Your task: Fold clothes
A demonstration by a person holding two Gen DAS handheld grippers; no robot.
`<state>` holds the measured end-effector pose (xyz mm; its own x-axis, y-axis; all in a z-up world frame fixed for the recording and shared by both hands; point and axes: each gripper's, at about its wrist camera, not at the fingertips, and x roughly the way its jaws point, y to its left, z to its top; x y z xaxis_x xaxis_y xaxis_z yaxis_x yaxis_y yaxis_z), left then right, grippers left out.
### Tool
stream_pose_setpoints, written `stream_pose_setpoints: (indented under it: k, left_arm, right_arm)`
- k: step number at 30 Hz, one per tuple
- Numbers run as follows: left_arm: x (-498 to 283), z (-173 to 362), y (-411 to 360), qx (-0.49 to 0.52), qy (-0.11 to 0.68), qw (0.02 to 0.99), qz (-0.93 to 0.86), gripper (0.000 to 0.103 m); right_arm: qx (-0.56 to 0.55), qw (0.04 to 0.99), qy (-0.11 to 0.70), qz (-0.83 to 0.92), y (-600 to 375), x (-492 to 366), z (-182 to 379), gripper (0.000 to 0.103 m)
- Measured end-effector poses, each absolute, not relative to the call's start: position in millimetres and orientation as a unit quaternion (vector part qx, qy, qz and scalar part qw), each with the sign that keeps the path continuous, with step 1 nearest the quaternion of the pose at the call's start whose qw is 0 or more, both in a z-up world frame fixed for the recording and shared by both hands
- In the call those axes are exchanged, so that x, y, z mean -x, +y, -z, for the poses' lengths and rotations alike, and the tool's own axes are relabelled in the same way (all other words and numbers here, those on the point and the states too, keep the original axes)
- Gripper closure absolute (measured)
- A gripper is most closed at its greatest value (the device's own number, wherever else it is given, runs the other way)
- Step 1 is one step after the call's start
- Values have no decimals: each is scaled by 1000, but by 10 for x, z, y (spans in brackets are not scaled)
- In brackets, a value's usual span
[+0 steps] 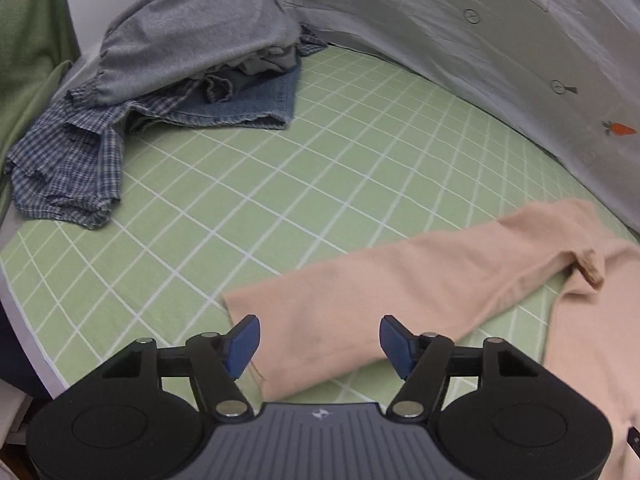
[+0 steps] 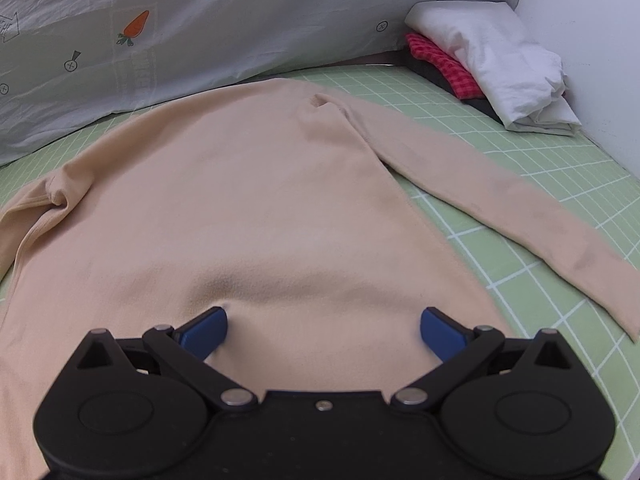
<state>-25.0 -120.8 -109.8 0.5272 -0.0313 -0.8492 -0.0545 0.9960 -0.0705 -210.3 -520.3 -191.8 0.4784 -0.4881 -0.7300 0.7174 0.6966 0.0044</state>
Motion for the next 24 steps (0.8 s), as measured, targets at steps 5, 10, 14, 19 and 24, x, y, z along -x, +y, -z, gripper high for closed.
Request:
stream_pose_setpoints:
  k: [5, 10, 14, 19, 24]
  left_arm:
    - [95, 1284, -1110, 4, 508, 861, -15, 36]
    - [89, 1401, -1036, 4, 523, 852, 5, 37]
    - [138, 1380, -1078, -4, 515, 857, 22, 86]
    - [232, 1355, -1131, -14, 512, 858, 38, 97]
    - [380, 1340, -1088, -9, 524, 851, 33, 95]
  right_arm:
    - [-167, 836, 373, 367, -5116, 2171, 1901, 0]
    - [-176, 827, 377, 378, -5019, 2234, 1893, 0]
    - [-177, 823, 379, 384, -4964, 2255, 1893, 0]
    - [-176, 821, 386, 381, -4955, 2246, 1882, 0]
    - [-167, 828, 409, 345, -4995, 2284, 1835, 0]
